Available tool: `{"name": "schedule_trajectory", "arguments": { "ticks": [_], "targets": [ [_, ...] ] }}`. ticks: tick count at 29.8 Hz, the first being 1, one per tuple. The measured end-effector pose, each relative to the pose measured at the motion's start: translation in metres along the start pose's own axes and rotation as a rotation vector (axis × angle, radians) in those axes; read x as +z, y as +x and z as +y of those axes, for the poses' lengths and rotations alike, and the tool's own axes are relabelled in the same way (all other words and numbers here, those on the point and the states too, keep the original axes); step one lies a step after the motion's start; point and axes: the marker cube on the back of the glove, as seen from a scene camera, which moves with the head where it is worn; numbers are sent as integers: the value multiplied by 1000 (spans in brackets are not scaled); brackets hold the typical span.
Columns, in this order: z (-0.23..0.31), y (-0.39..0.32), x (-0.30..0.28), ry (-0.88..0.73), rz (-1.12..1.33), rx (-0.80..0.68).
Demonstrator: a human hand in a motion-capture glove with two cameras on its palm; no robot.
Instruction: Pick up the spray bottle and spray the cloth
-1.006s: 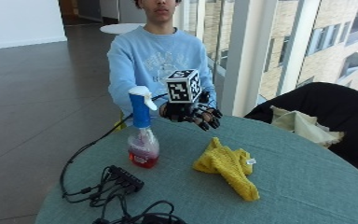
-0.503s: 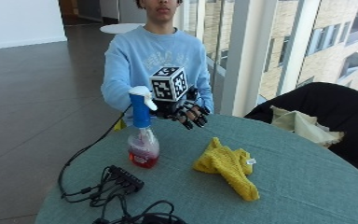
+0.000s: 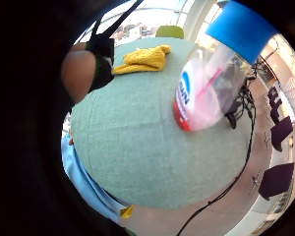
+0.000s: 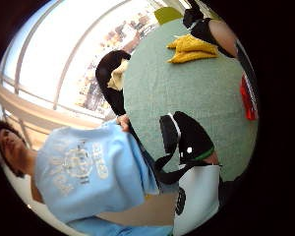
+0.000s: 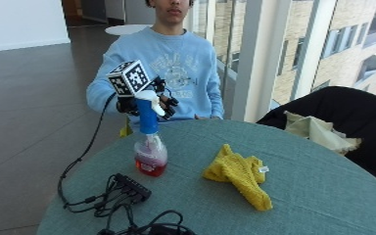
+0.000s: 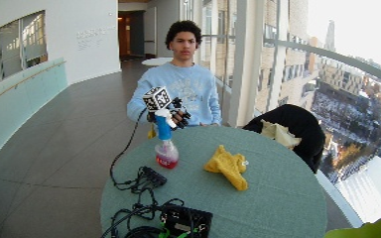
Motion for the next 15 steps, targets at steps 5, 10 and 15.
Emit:
{"name": "schedule_trajectory", "arguments": {
  "ticks": [5, 10, 15],
  "targets": [
    [19, 28, -19, 20, -98, -19],
    [29, 52, -29, 74, -218, 84],
    [31, 92, -33, 153, -434, 178]
  ]
}}
